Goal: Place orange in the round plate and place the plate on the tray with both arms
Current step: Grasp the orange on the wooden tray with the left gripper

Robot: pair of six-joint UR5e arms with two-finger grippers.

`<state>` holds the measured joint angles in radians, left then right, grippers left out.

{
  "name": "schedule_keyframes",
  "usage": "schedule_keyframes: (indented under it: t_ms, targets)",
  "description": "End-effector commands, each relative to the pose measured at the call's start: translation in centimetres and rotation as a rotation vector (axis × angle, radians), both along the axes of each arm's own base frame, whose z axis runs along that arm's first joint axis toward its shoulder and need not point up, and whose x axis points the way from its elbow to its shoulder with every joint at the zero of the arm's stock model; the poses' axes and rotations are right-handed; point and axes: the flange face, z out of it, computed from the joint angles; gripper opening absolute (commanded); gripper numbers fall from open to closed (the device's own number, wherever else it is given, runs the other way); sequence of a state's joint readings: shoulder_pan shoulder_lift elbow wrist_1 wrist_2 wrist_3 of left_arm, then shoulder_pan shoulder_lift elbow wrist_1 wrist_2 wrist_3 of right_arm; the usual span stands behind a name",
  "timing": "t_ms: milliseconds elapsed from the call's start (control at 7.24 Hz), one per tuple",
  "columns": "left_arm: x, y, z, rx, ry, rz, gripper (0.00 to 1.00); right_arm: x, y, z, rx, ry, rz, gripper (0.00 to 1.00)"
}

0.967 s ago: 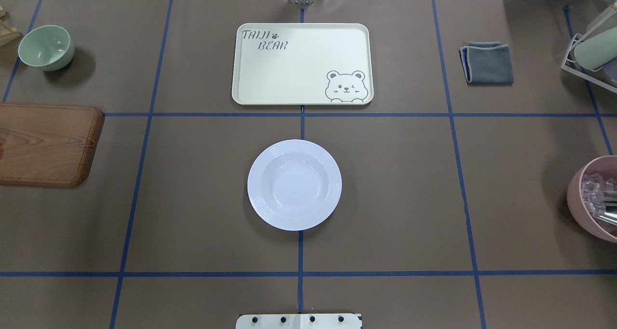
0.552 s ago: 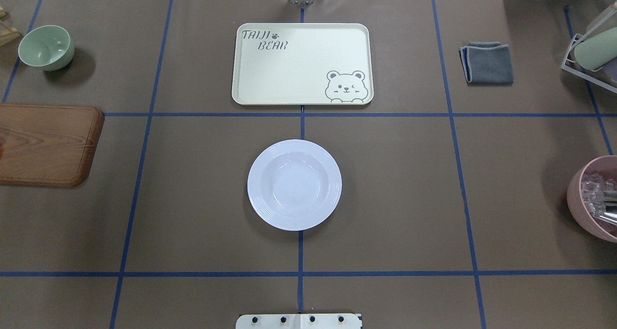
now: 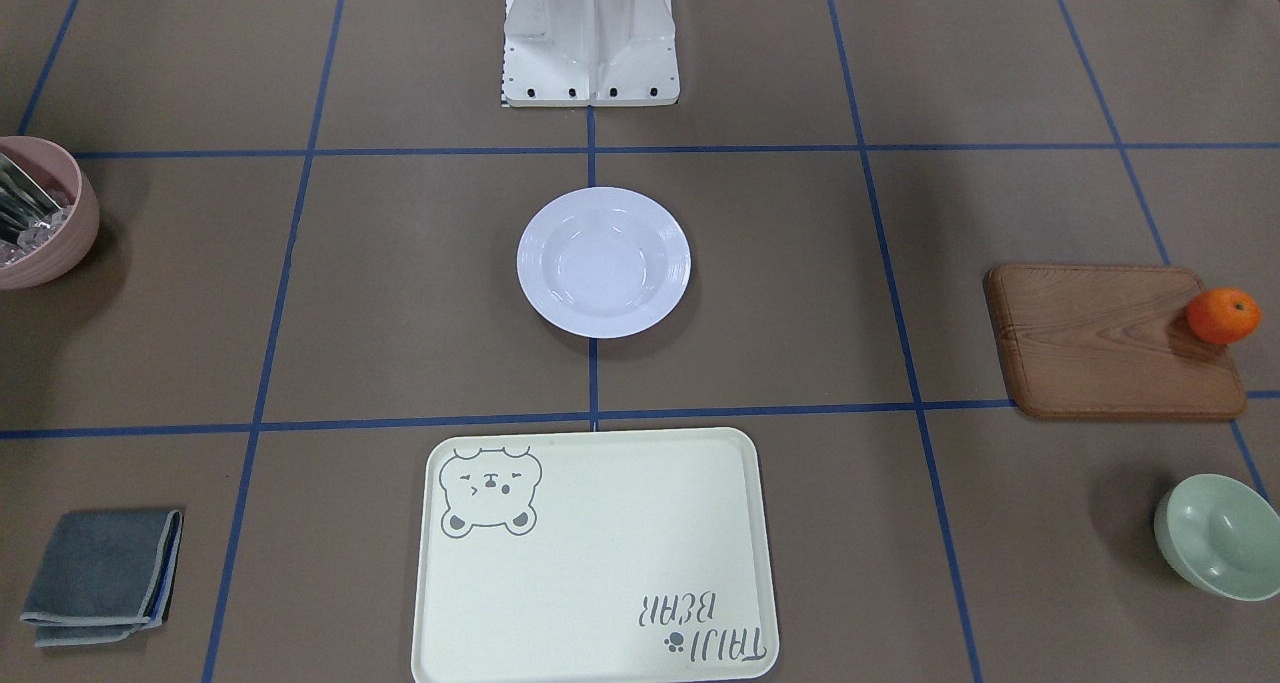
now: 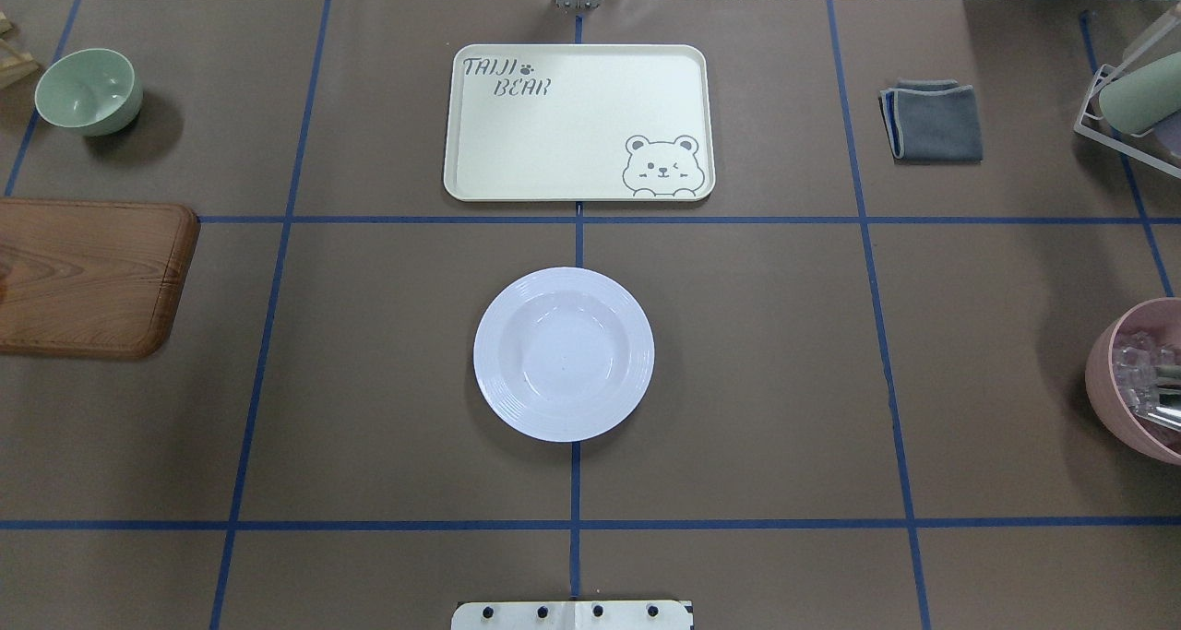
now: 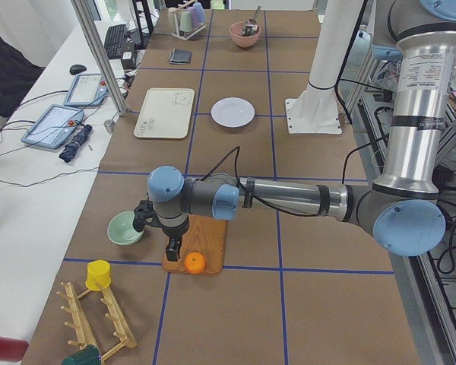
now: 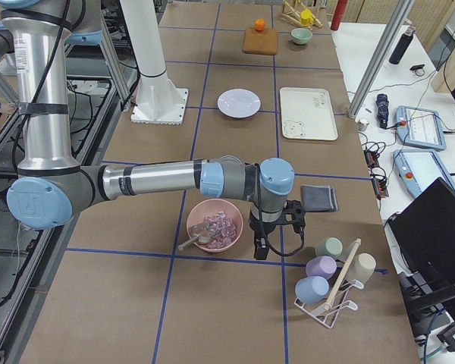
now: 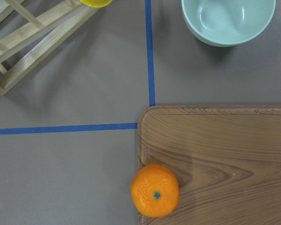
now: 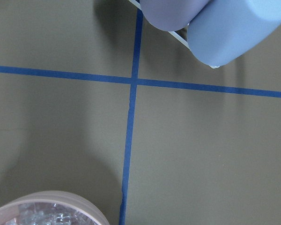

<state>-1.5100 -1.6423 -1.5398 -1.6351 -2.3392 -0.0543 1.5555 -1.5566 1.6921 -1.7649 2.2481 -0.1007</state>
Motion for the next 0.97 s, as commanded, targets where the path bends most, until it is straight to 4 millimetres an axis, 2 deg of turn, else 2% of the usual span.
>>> schedule_keyframes:
  t_ms: [0,276,691,829]
  targets:
    - [1.4,-0.1,4.5,-0.009,0.000,0.019,0.99,-0.1,-0.2,0.0,-0.003,0.004,0.003,1.00]
    - [4.1,-0.4,5.1,-0.033,0.014,-0.039,0.99,-0.2,-0.4,-0.3,-0.004,-0.003,0.012,1.00]
    - [8.4,0.1,6.3,-0.049,0.010,0.039,0.99,-0.4,-0.4,-0.4,-0.021,-0.034,0.031,1.00]
    - [9.1,0.2,6.7,-0.053,0.007,0.052,0.99,-0.4,-0.4,-0.3,-0.024,-0.034,0.031,1.00]
